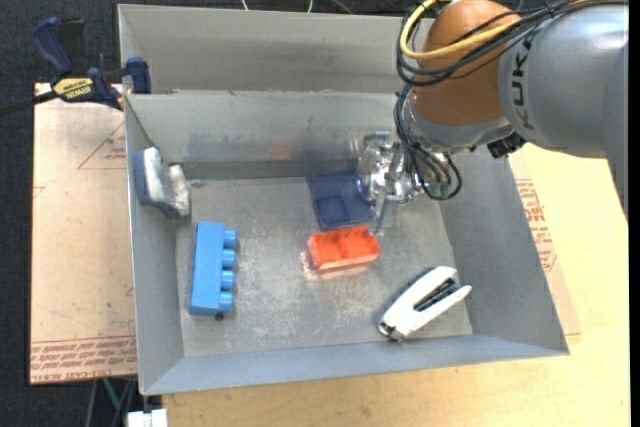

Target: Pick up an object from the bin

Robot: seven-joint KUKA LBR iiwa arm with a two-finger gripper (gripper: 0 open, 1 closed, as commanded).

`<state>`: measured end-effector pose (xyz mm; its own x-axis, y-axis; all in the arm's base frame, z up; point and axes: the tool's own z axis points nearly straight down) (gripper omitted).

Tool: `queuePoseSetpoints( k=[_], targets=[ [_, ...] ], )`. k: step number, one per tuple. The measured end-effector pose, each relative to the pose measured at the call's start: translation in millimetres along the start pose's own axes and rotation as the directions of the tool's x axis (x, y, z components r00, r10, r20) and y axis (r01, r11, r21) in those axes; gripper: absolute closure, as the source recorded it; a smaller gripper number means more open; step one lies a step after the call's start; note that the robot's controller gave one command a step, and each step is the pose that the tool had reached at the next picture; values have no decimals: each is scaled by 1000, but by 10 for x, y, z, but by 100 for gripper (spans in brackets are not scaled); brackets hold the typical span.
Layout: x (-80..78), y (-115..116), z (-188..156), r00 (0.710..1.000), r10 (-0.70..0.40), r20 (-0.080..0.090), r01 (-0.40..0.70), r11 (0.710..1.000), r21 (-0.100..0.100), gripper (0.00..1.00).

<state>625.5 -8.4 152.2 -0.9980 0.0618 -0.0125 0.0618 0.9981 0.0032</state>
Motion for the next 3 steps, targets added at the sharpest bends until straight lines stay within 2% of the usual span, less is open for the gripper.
queuePoseSetpoints(
  k=[1,2,3],
  targets=[
    [222,127,549,994,-112,-5,112,994,0,0],
    [49,221,753,999,-53,12,53,999,0,100],
    [52,221,749,999,-53,12,53,999,0,100]
  ],
)
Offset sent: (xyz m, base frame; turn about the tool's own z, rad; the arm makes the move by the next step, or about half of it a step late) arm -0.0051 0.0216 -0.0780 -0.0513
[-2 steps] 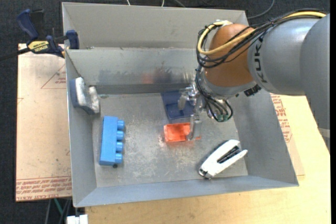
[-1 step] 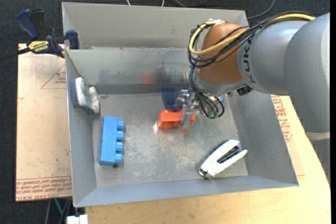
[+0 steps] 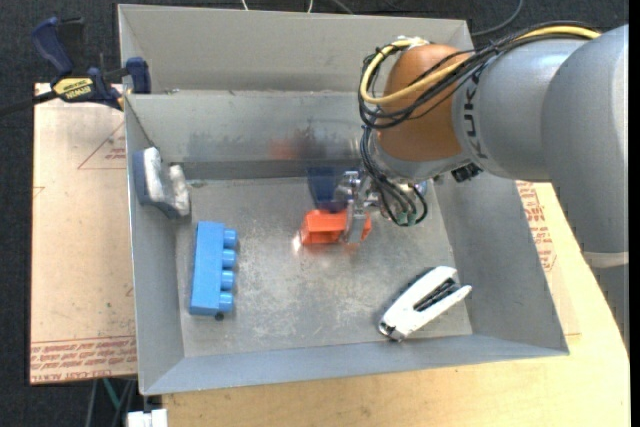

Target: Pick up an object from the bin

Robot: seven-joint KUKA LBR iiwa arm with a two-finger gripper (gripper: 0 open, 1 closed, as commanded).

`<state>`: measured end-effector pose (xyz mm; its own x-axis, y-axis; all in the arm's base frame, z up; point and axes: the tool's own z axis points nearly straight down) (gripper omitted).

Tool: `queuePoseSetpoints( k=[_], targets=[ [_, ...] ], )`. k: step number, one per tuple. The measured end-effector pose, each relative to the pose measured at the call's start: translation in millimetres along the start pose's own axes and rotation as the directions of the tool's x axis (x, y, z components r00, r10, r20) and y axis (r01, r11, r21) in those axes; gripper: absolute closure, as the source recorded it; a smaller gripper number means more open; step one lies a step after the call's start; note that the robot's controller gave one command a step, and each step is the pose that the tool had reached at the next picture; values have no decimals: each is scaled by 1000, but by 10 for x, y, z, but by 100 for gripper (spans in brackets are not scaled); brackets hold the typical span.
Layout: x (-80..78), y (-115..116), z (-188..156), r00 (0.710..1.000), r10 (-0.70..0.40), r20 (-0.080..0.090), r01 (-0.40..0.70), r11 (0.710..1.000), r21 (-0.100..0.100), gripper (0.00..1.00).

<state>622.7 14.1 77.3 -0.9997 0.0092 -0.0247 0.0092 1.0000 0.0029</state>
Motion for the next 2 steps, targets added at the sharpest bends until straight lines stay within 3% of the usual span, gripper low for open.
queuePoseSetpoints(
  k=[1,2],
  targets=[
    [135,67,-971,1000,-13,-7,13,1000,0,100],
    [-89,-46,-1322,1000,12,-4,-12,1000,0,100]
  ],
)
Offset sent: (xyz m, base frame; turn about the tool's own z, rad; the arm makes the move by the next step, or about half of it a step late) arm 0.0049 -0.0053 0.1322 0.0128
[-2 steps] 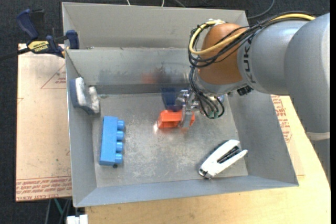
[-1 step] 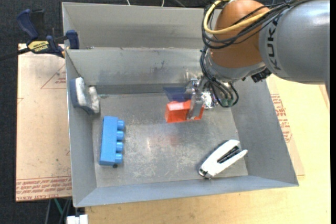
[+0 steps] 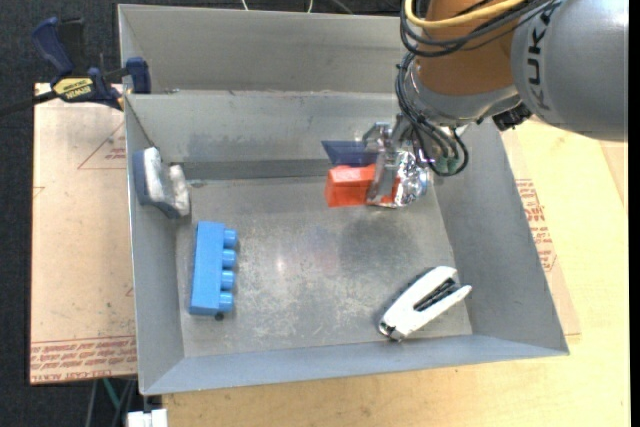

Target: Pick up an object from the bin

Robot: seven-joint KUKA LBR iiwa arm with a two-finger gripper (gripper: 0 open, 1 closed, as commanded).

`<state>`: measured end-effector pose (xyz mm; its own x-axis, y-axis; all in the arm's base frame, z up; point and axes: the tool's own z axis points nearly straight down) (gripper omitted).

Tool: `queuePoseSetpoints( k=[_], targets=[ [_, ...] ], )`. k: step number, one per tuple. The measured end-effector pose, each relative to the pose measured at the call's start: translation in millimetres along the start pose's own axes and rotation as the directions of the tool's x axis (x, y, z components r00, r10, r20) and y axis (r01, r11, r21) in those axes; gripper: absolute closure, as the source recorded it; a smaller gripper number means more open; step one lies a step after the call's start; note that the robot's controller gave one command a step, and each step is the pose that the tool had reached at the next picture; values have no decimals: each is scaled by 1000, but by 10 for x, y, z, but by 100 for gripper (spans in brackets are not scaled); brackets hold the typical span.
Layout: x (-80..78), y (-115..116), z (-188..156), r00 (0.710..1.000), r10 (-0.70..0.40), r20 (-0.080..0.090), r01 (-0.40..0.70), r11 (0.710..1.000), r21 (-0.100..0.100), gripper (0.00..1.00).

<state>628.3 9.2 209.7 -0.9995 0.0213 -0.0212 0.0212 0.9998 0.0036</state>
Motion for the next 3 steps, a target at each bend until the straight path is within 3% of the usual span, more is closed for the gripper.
queuePoseSetpoints(
  k=[1,2,3],
  targets=[
    [192,25,-1047,1000,-7,-1,7,1000,0,100],
    [146,26,-1204,1000,-13,16,13,1000,0,100],
    [225,22,-877,999,-44,-4,44,999,0,100]
  ],
)
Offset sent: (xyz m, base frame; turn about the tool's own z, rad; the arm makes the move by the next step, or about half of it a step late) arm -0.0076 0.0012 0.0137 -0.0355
